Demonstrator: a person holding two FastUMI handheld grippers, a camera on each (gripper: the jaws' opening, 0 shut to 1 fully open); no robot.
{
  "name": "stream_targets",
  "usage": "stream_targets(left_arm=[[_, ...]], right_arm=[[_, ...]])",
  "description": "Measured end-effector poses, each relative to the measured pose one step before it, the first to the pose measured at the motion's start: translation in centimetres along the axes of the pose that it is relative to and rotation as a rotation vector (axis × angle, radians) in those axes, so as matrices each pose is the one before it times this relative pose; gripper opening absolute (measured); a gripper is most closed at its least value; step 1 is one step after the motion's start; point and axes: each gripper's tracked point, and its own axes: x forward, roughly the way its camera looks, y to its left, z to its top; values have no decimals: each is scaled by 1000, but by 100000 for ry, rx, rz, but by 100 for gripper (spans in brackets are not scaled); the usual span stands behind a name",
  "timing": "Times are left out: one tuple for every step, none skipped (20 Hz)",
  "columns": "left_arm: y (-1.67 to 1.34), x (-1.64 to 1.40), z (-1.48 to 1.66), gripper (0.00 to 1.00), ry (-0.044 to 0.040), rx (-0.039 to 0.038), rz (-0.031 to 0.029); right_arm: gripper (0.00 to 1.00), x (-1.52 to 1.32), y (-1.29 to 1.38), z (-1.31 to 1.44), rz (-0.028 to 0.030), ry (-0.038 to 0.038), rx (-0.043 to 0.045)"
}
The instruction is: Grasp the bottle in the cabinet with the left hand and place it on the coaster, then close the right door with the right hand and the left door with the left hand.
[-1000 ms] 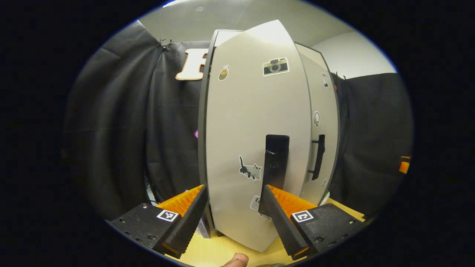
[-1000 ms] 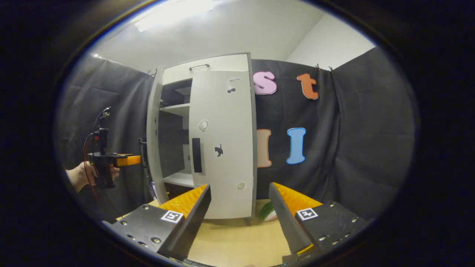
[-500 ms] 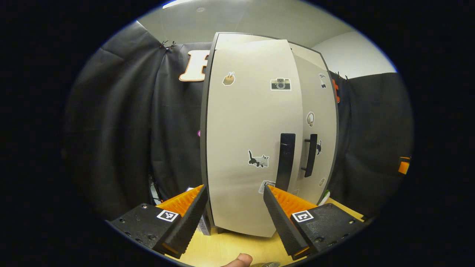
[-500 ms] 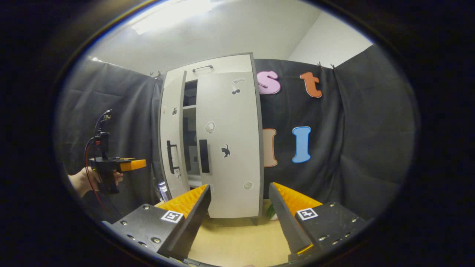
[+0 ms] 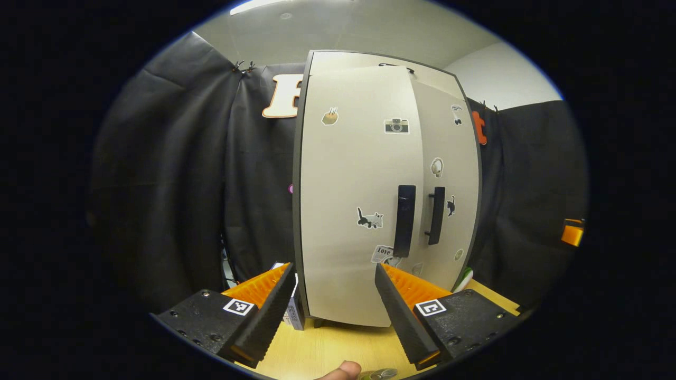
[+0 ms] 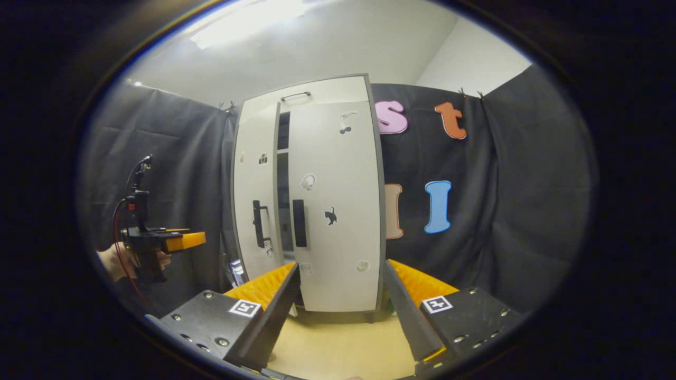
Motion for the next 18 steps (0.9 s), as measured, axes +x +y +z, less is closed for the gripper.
stream_targets(left_arm=[[-12, -279, 208, 95, -1155, -311, 587], [-191, -197, 323, 91, -1072, -408, -478], [-268, -226, 180, 95, -639, -208, -512], [-64, -174, 156, 95, -73, 335, 69], [37, -136, 114, 95, -246, 488, 445], [-118, -61, 60, 95, 117, 135, 97], [-311, -90, -137, 95, 486, -334, -108], [-308, -66, -228, 91, 672, -513, -354], [-360, -68, -209, 91, 873, -469, -491], [-432, -102, -97, 95, 448, -276, -670], [-361, -179, 110, 95, -142, -35, -165], [-263, -126, 329, 95, -1170, 81, 85], [-321, -63, 175, 95, -945, -157, -110], [-310, -1, 145, 95, -811, -354, 136], [-431, 23, -6, 95, -249, -488, 65], [-508, 36, 23, 95, 330, -645, -22], [-541, 21, -70, 95, 658, -613, -497], [-712, 136, -29, 95, 633, -225, -1093]], right_arm=[[91, 166, -29, -16, 82, 2, 89], [95, 86, 62, -35, 171, 49, 392], [95, 178, 84, 109, 164, -160, 610], [91, 37, 206, 126, 502, -409, 722], [95, 198, 116, 236, 430, -537, 584], [95, -18, -30, 140, -434, -427, 126], [95, 165, -105, 209, -757, -338, -326], [95, 48, -63, 105, -708, -365, -308], [95, 48, -9, 193, -340, -182, -28], [95, -148, 197, 111, -115, -225, 154], [95, -127, 84, 391, -201, -719, -38], [95, -215, -48, 338, -360, -568, -133], [95, -240, -60, 386, -385, -723, -196], [91, -190, 8, 433, -552, -556, -38], [95, -221, -107, 501, -912, -925, -32], [95, -240, -23, 570, -607, -1202, -122], [91, -151, 137, 519, 206, -1224, -190], [91, -165, 172, 193, 219, -769, -468]])
